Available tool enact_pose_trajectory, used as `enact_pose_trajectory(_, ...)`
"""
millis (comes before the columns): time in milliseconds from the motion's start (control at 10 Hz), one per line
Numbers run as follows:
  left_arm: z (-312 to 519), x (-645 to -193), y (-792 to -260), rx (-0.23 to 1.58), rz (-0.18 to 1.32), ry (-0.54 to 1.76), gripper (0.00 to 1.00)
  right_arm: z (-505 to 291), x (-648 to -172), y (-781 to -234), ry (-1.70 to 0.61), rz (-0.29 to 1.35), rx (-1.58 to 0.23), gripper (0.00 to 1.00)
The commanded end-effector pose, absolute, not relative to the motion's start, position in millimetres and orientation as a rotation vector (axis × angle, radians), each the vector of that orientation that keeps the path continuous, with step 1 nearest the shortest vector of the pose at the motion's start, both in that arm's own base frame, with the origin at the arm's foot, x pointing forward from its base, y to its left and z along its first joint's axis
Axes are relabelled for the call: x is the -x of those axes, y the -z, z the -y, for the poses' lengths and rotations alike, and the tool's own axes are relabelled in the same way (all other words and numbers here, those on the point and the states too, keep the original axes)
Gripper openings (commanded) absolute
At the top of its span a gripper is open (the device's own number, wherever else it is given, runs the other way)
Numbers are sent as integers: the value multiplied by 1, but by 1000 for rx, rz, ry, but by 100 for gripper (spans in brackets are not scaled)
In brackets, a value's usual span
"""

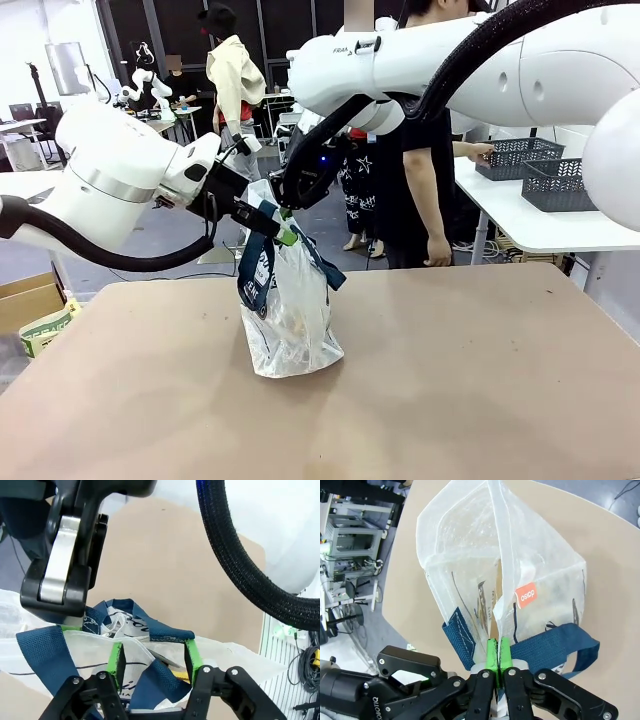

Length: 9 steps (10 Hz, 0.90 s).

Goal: Transfer purchased items from the store into the shopping bag.
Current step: Move the Reusable shopping bag to the right side of the table.

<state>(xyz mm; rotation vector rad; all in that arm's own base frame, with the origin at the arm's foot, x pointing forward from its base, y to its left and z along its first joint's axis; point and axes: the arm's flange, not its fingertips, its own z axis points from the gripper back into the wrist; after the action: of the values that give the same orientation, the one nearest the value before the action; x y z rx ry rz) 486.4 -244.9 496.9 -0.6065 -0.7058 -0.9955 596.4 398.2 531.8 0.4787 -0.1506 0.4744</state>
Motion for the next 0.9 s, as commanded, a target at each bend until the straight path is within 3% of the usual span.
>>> enact_pose_trajectory(0,242,-484,-500,658,754,991,62,-408,-598,-531,-441,169,-458,0)
enact_pose_trajectory(500,249,-487,-503,752,724,774,62,-410,-598,-529,-452,161,-448,0)
enact_pose_trajectory(800,255,-487,-502,701,697,663,62,-412,-598,-528,-456,157,-449,0)
